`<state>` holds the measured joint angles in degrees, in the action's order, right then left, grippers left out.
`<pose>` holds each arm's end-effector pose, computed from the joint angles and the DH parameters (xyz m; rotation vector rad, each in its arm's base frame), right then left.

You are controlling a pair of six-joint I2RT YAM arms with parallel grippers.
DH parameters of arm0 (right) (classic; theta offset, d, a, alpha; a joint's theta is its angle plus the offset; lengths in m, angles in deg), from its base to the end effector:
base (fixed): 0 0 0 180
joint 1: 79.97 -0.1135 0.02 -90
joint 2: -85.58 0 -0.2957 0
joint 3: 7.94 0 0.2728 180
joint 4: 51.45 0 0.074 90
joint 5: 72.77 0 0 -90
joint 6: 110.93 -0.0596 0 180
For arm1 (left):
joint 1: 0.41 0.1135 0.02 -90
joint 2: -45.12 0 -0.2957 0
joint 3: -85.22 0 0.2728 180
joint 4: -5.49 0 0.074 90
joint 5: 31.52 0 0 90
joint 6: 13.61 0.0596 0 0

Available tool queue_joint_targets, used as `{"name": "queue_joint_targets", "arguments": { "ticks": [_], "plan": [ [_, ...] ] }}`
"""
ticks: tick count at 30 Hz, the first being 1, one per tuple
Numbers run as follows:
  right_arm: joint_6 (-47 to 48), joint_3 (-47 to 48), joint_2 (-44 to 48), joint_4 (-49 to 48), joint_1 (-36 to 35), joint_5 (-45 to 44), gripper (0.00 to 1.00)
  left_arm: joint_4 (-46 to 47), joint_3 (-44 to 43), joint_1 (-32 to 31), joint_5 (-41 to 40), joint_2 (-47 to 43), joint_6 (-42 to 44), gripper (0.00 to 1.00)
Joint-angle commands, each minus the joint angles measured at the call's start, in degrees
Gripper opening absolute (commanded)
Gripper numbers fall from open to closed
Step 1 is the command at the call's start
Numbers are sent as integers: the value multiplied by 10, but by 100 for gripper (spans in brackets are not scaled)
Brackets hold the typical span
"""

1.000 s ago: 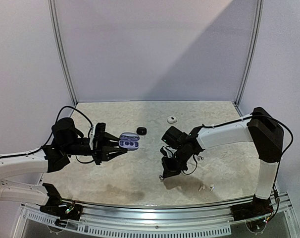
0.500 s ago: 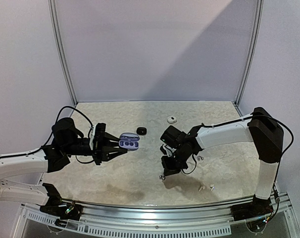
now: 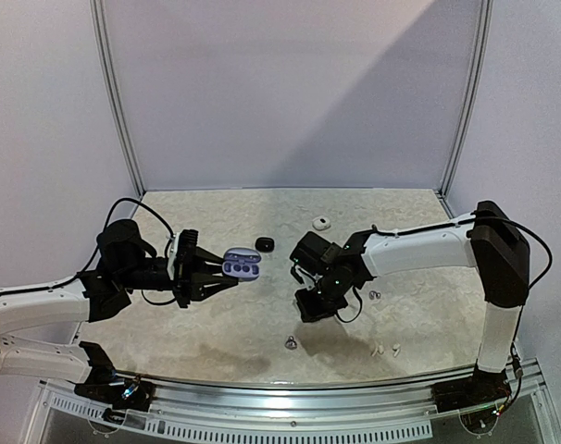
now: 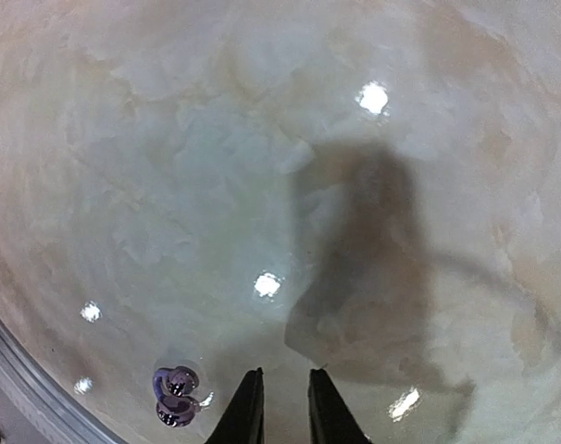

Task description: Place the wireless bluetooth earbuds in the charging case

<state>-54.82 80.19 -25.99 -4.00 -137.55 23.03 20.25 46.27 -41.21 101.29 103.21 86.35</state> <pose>0.2215 0.3600 0.1540 -0.6292 2.8779 0.4593 0.1543 -0.1867 0.2661 1.2292 1.2148 -1.0140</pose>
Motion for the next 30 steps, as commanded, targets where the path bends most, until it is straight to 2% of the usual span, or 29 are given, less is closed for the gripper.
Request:
{"name": "queue_joint_targets", "arguments": {
  "ticks": [1, 5, 8, 12, 16, 30],
  "plan": [
    [13, -11, 24, 3, -2, 16, 21, -10, 4, 5, -4, -4, 8, 0],
    [19, -9, 42, -8, -7, 5, 27, -12, 6, 5, -4, -5, 7, 0],
    [56, 4, 55, -31, -40, -4, 32, -13, 4, 6, -4, -6, 7, 0],
    [114, 4, 56, -44, -80, 12, 34, -18, 5, 7, -8, -9, 9, 0],
    [108, 15, 32, -24, -95, 12, 35, -19, 8, 7, -10, -12, 8, 0],
    [95, 55, -38, -5, -102, -13, 23, -25, 11, 7, -13, -18, 10, 0]
  ]
}}
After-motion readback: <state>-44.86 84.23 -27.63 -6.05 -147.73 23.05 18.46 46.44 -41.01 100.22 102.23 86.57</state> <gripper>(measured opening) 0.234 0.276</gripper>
